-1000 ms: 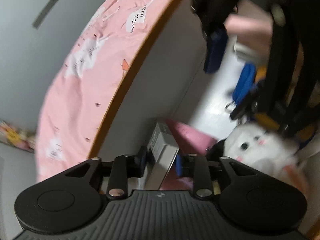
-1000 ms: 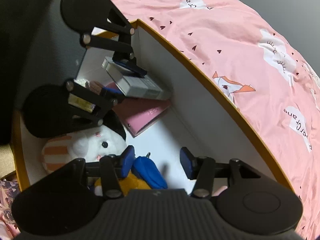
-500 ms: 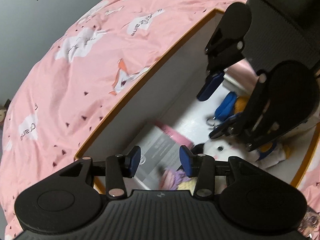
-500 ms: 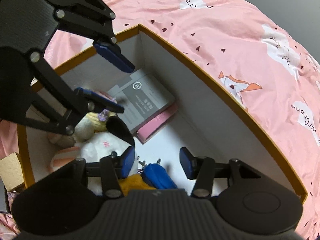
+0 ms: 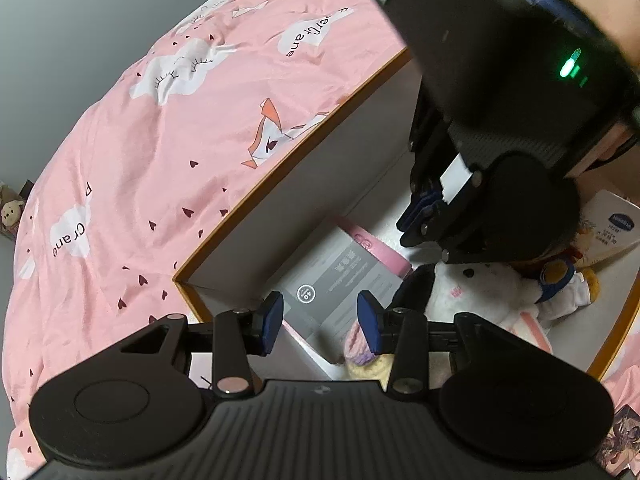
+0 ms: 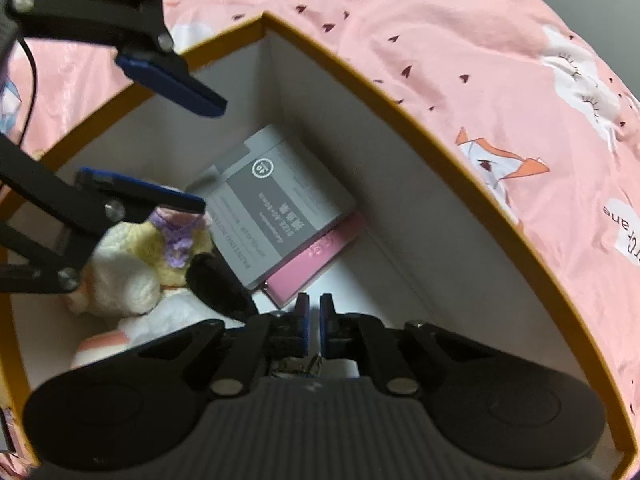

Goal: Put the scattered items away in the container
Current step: 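Lower the grey box into the orange box and open the left tool, then withdraw both tools from the box toward the remaining items on the bed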

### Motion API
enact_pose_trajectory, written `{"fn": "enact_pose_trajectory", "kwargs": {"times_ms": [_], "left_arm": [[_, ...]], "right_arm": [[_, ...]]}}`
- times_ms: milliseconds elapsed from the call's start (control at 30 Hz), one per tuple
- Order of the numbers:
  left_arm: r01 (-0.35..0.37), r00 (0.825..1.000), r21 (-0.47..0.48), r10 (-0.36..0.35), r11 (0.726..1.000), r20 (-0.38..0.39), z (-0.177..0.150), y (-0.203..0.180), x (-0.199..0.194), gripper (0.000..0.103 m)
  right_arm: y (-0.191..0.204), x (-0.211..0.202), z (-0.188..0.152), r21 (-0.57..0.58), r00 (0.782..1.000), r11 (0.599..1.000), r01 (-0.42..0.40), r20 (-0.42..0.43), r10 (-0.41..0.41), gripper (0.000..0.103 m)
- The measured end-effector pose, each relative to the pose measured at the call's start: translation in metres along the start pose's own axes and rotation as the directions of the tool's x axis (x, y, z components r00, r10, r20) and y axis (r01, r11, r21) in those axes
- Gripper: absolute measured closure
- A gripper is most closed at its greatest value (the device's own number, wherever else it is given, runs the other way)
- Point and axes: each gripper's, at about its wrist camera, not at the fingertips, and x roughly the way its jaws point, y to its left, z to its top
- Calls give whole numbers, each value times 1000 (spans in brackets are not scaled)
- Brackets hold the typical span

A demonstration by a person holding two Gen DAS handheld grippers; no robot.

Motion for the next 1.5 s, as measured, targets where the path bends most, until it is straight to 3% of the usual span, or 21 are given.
{"fn": "enact_pose_trajectory", "kwargs": {"times_ms": [200,300,533,900,933,1000,1033,1100,1300,1367,1500], "left_arm": [[6,1000,4,-6,1000,5,-7,-1,-1,55],[7,1000,-6,-7,1000,7,-6,0,-1,55],[0,1000,7,0,1000,24,-10,-8,-16,55],[-87,996,46,87,995,9,-15,-49,-87,55],[-88,996,48,87,995,5,-17,-53,-95,55],[-84,996,49,84,995,2,-25,-64,-111,55],[-82,997,46,82,996,1,-30,-71,-121,55],[-73,997,37,73,997,3,-39,-80,-136,55],[-37,999,-68,37,997,-11,-75,-111,-169,55],[-11,1000,-133,9,991,-19,-89,-117,-176,54],[28,999,-257,-33,966,-13,-119,-132,-186,48]], "right_arm": [[10,4,4,-5,999,999,-41,11,41,103],[14,1,1,-34,1000,999,-20,12,20,103],[8,-37,-9,-7,998,1000,-16,55,17,101],[30,-143,-36,16,977,999,46,206,-48,95],[44,-124,-28,18,973,998,54,222,-56,95],[58,-134,-39,28,964,998,52,260,-57,94],[67,-115,-43,31,960,998,49,276,-56,94],[88,-137,-64,40,948,998,51,312,-61,94],[135,-167,-126,90,911,996,28,407,-62,94],[147,-139,-137,122,905,993,4,423,-56,94],[171,-127,-171,182,897,982,-56,441,-30,94]]}}
